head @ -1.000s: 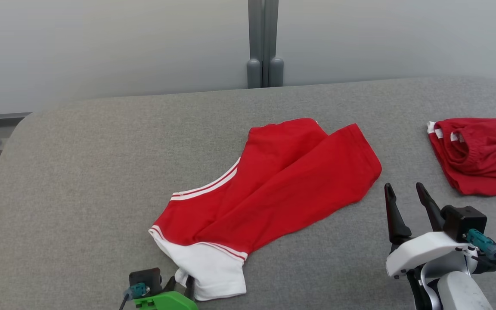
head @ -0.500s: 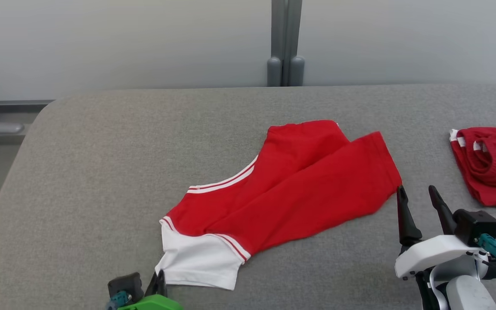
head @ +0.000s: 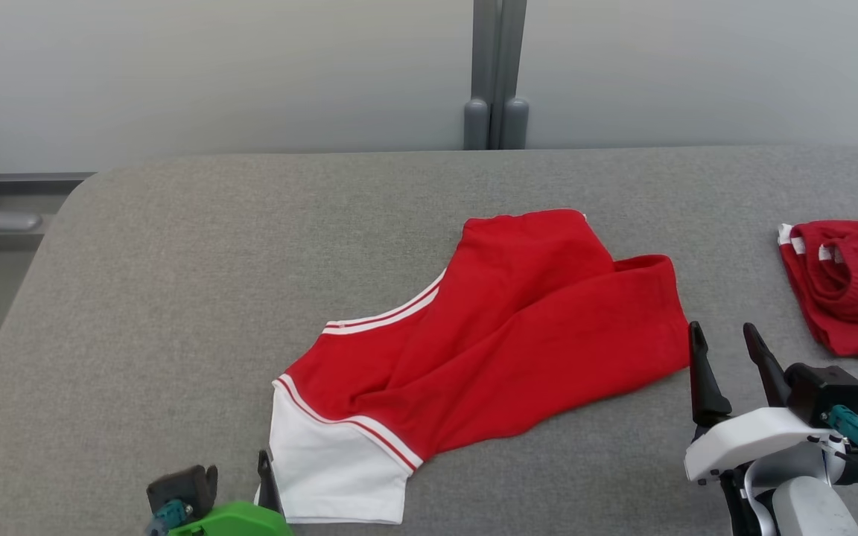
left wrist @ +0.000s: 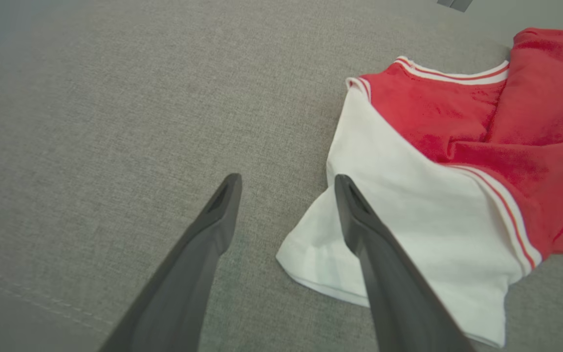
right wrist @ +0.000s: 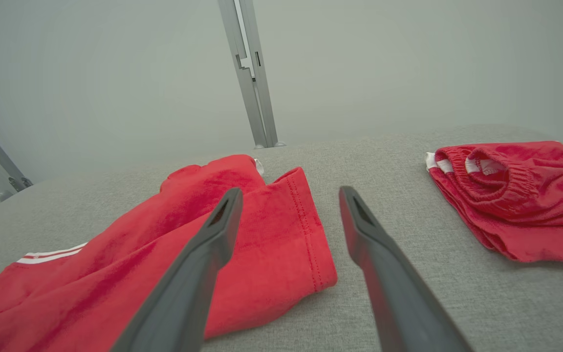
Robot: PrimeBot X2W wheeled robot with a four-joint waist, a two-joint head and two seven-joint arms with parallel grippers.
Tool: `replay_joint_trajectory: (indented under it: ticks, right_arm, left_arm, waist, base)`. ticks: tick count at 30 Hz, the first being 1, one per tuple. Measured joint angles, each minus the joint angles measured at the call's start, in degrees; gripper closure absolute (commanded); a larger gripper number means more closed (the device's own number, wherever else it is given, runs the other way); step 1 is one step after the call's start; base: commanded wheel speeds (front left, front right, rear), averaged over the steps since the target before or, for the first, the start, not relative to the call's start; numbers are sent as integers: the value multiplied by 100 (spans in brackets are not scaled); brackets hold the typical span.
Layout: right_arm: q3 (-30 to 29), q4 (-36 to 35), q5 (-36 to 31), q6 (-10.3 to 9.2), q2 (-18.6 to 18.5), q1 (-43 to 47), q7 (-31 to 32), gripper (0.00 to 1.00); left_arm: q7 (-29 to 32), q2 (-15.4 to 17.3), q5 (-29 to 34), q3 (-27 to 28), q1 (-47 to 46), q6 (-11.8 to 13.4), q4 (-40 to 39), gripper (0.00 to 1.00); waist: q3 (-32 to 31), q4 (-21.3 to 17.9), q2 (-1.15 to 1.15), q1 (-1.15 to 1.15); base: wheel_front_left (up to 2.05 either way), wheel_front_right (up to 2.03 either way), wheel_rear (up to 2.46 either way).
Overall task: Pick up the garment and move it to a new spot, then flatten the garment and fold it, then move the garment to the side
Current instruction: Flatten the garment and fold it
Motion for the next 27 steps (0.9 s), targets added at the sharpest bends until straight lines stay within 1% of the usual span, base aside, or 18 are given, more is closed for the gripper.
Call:
replay_joint_trajectory:
  ticks: [2, 5, 7, 11, 15, 20, 21, 27]
  right_arm:
    - [-13, -1, -5, 0, 3, 0, 0, 0]
    - [-49, -14, -47, 0, 1, 0, 0, 0]
    - [-40, -46, -48, 0, 0, 0, 7, 0]
    - [34, -129, -48, 0, 1, -39, 18, 0]
    - [134, -252, -44, 0, 1, -110, 62, 0]
    - [279, -393, -14, 0, 1, -263, 85, 0]
    - [315, -415, 4, 0, 2, -320, 84, 0]
    - [361, -424, 55, 0, -1, -443, 56, 0]
  left_arm:
    - [-98, 54, 49, 19, -91, 2, -215, 0]
    - [-143, 100, 149, -78, -364, -103, -401, 0]
    - [-90, 123, 254, -229, -584, -227, -390, 0]
    - [159, -12, 382, -605, -1185, -542, -78, 0]
    - [354, -245, 372, -853, -1829, -842, 539, 0]
    - [521, -389, 325, -1062, -2582, -1162, 1481, 0]
    - [580, -420, 326, -1155, -2825, -1277, 1814, 0]
    - [722, -481, 277, -1290, -3423, -1536, 2671, 0]
  waist:
    - [-3, -68, 0, 0]
    - [3, -168, 0, 0]
    - [13, -234, 0, 0]
    - [72, -387, 0, 0]
    - [215, -543, 0, 0]
    - [458, -789, 0, 0]
    - [564, -889, 0, 0]
    - [896, -1202, 0, 0]
  base:
    - [0, 0, 0]
    - [0, 0, 0]
    - [0, 0, 0]
    - [0, 0, 0]
    - [0, 0, 0]
    - [0, 0, 0]
    - [0, 0, 0]
    - [0, 0, 0]
